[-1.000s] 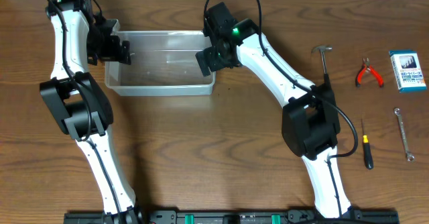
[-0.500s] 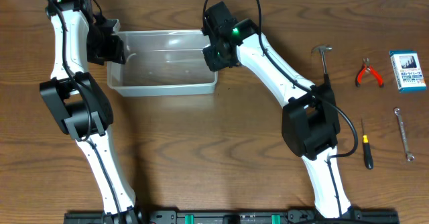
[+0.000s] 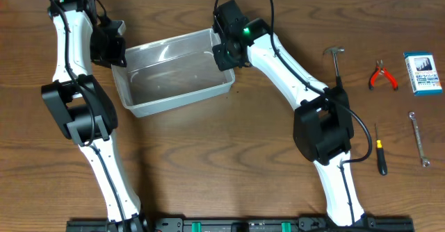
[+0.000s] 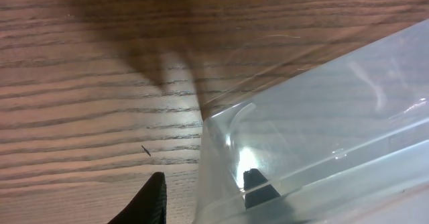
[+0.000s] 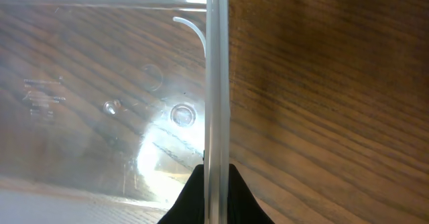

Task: Pack container
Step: 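Slide the clear container rightward toward the table center with both grippers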

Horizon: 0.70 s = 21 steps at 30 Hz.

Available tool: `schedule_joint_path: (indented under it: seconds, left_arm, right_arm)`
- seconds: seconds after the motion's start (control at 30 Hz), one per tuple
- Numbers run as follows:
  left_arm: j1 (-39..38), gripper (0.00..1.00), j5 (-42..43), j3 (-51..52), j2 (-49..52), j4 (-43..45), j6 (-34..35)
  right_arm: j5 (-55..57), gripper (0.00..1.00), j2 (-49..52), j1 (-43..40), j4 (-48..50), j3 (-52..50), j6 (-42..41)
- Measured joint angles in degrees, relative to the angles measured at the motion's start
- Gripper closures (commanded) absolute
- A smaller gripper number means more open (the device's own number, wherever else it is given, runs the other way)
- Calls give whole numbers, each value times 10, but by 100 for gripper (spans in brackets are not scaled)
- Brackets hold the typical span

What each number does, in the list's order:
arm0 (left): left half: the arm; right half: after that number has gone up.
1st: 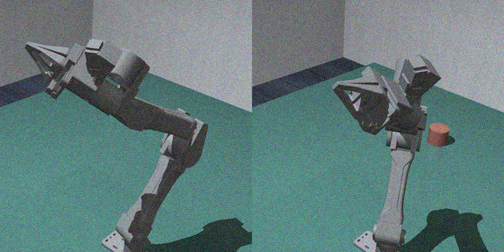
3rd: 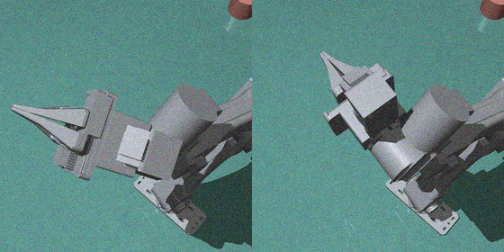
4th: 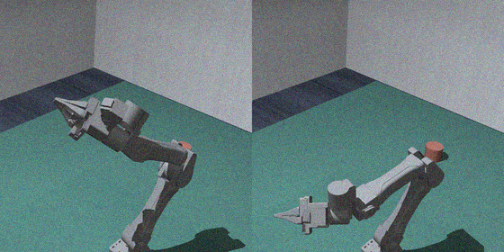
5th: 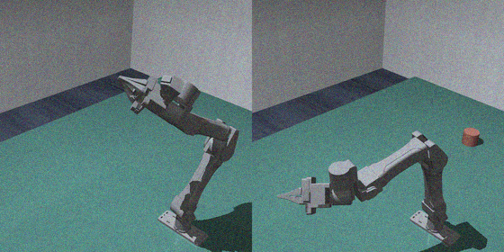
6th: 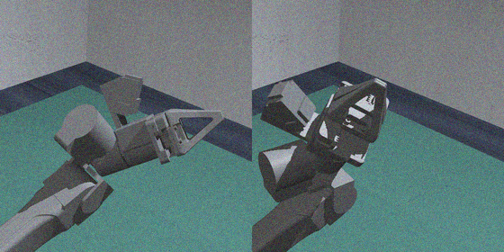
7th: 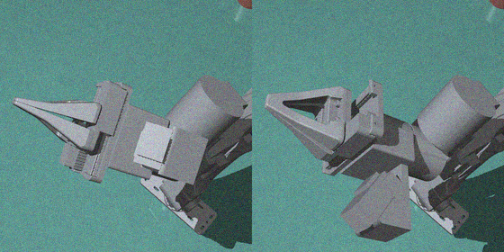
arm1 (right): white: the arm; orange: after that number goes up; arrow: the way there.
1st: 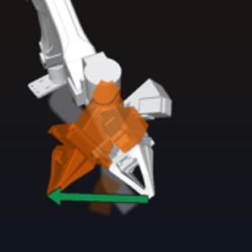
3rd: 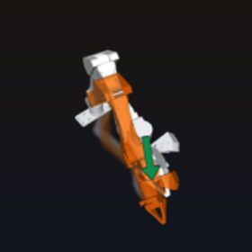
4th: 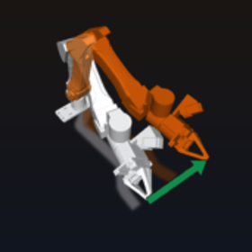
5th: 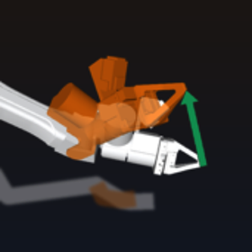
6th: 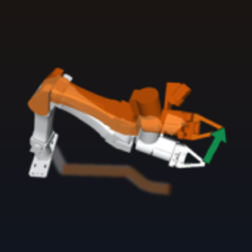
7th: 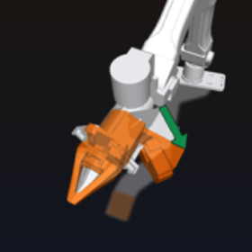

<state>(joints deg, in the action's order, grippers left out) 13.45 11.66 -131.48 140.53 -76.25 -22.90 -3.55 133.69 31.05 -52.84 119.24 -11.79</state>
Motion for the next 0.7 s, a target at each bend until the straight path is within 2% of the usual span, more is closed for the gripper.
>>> schedule_joint_path:
  seconds: [0.07,0.23,0.33,0.37,0.4,0.5,0.57,0.7]
  left_arm:
    - [0,77,0,0,0,0,1]
    - [0,77,0,0,0,0,4]
    - [0,76,2,0,0,0,4]
    - [0,68,3,0,0,0,4]
    - [0,53,4,0,0,0,4]
    - [0,39,10,0,0,1,9]
    - [0,24,15,0,0,2,10]
    - [0,4,21,0,0,2,12]
  right_arm:
    - [0,98,0,0,0,0,0]
    - [1,97,0,0,1,0,0]
    - [2,93,0,0,1,0,0]
    - [2,94,0,0,1,0,0]
    - [2,94,0,0,1,0,0]
    - [2,95,0,0,2,0,0]
    - [2,96,0,0,2,0,0]
    - [2,97,0,0,3,0,0]
